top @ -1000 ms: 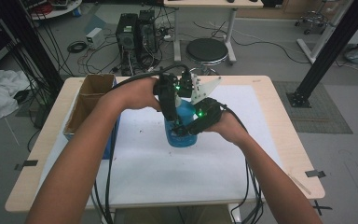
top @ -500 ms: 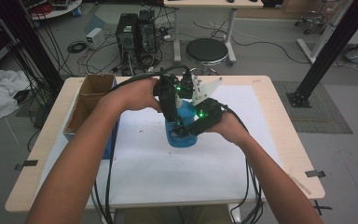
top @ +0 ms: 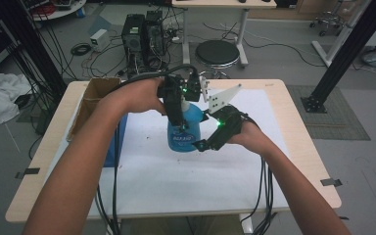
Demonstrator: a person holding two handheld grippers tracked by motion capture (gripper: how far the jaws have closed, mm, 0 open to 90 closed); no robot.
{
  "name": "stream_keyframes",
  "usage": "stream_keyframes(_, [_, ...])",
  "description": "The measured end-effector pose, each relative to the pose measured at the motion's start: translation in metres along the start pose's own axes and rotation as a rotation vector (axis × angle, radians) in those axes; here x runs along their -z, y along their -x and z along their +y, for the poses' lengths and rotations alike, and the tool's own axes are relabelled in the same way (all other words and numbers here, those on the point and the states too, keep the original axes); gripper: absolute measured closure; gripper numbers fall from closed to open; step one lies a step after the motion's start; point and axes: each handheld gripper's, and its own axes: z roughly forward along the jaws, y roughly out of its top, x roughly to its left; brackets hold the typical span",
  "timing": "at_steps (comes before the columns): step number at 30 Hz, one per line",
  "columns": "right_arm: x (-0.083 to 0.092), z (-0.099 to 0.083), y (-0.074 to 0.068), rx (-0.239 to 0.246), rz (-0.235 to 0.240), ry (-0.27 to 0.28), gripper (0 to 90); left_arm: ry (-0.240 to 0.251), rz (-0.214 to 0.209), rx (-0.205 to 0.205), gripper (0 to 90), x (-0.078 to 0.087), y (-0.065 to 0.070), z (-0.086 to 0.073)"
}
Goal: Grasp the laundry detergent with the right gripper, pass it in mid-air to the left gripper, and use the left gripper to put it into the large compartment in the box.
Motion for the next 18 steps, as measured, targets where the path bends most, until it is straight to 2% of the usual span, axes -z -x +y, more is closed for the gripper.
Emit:
stream_keyframes(2, [0.008, -0.004, -0.003, -0.027, -0.085, -0.04, 1.3, -0.009, 0.002, 0.011, 37.8, 0.002, 0.001, -0.002])
stream_keyframes(3, [0.013, -0.007, -0.003, -0.04, -0.102, -0.055, 1.3, -0.009, 0.002, 0.011, 37.8, 0.002, 0.001, -0.002])
stream_keyframes(4, [0.013, -0.007, -0.003, -0.04, -0.102, -0.055, 1.3, -0.013, 0.006, 0.014, 37.8, 0.003, 0.001, -0.003])
stream_keyframes(6, [0.024, -0.012, -0.003, -0.066, -0.101, -0.082, 1.3, -0.014, 0.015, 0.032, 37.7, 0.005, 0.001, -0.007])
stream_keyframes(7, [0.031, -0.015, -0.002, -0.082, -0.107, -0.11, 1.3, -0.015, 0.018, 0.038, 37.7, 0.006, 0.001, -0.008])
stream_keyframes(8, [0.042, -0.02, -0.001, -0.088, -0.112, -0.169, 1.3, -0.018, 0.029, 0.051, 37.7, 0.008, 0.0, -0.011])
stream_keyframes(10, [0.046, -0.022, -0.001, -0.085, -0.108, -0.19, 1.3, -0.02, 0.032, 0.059, 37.7, 0.009, 0.0, -0.012])
stream_keyframes(11, [0.056, -0.028, -0.003, -0.064, -0.125, -0.249, 1.3, -0.025, 0.036, 0.064, 37.7, 0.01, 0.0, -0.014])
stream_keyframes(12, [0.06, -0.03, -0.004, -0.064, -0.147, -0.275, 1.2, -0.029, 0.045, 0.076, 37.7, 0.011, -0.001, -0.017])
stream_keyframes(13, [0.06, -0.03, -0.004, -0.064, -0.147, -0.275, 1.2, -0.029, 0.045, 0.076, 37.7, 0.011, -0.001, -0.017])
stream_keyframes(14, [0.064, -0.032, -0.003, -0.073, -0.16, -0.295, 1.2, -0.033, 0.049, 0.082, 37.7, 0.012, -0.002, -0.018])
stream_keyframes(15, [0.07, -0.035, -0.001, -0.108, -0.171, -0.329, 1.2, -0.038, 0.055, 0.095, 37.6, 0.012, -0.002, -0.02])
stream_keyframes(17, [0.072, -0.037, 0.0, -0.114, -0.181, -0.347, 1.1, -0.042, 0.059, 0.1, 37.6, 0.013, -0.003, -0.021])
stream_keyframes(18, [0.078, -0.042, 0.0, -0.126, -0.192, -0.398, 0.6, -0.042, 0.064, 0.107, 37.6, 0.013, -0.003, -0.022])
